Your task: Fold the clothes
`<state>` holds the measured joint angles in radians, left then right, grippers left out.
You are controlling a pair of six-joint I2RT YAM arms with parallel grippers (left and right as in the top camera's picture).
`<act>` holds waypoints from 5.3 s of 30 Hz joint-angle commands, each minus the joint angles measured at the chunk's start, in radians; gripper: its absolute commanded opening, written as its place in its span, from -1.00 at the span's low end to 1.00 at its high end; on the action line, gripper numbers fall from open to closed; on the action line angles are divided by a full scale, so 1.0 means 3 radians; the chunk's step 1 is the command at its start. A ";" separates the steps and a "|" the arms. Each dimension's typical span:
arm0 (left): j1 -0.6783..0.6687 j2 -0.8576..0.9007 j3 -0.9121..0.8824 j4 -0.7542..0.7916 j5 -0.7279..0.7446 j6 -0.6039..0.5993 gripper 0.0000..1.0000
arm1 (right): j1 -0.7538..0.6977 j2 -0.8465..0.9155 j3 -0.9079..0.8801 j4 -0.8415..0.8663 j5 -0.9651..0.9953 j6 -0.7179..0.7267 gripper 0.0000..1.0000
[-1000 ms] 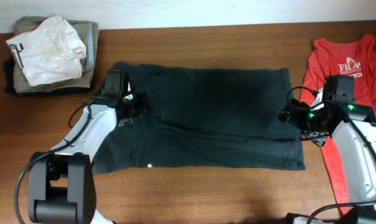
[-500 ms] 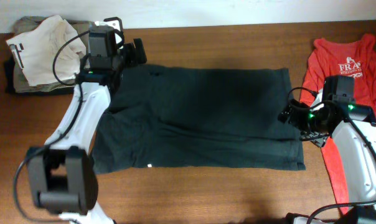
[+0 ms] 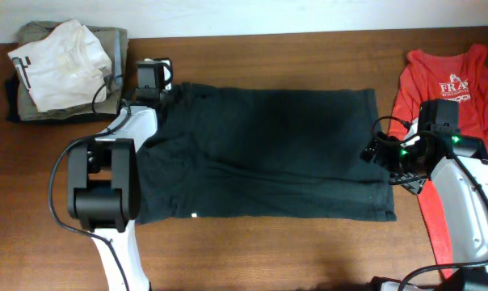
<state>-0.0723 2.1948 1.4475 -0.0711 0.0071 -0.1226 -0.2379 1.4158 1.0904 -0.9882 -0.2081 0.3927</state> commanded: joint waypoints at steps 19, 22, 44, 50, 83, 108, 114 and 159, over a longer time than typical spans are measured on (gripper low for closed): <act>0.0010 0.0000 0.0001 -0.0519 -0.0011 0.0064 -0.42 | 0.0140 0.0675 0.1405 0.0534 -0.0066 -0.0835 0.97; 0.0010 0.0000 0.0000 -0.0568 -0.0011 0.0064 -0.29 | 0.0331 0.1619 0.2377 0.0165 0.0326 -0.1035 0.97; 0.0010 0.0000 0.0000 -0.0652 -0.0011 0.0064 -0.28 | 0.0399 0.3693 0.3662 0.0301 0.0824 -0.1137 0.37; 0.0011 0.0000 0.0000 -0.0651 -0.0011 0.0064 -0.27 | 0.0399 0.3699 0.3639 0.0310 0.0824 -0.1108 -0.08; 0.0011 -0.0033 0.0036 -0.0553 -0.0013 0.0065 -0.76 | 0.0393 0.3666 0.3535 0.0345 0.0910 -0.0870 -0.92; 0.0011 -0.1244 0.0060 -0.2611 -0.0017 0.0065 -0.99 | 0.0305 0.3119 0.4448 -0.2302 0.0417 -0.0656 -0.92; 0.0011 -0.1470 0.0060 -0.2936 -0.0015 0.0065 -0.97 | 0.0306 0.2759 0.4447 -0.2370 0.0458 -0.0656 -0.92; 0.0014 -0.0443 0.0571 -0.2787 -0.0327 0.0186 -0.99 | 0.0380 0.2628 0.4231 -0.2304 0.0427 -0.0641 -0.92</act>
<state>-0.0723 2.0743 1.6047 -0.8867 -0.0868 -0.0673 -0.1291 2.2204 2.3653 -1.6756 -0.0772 0.1883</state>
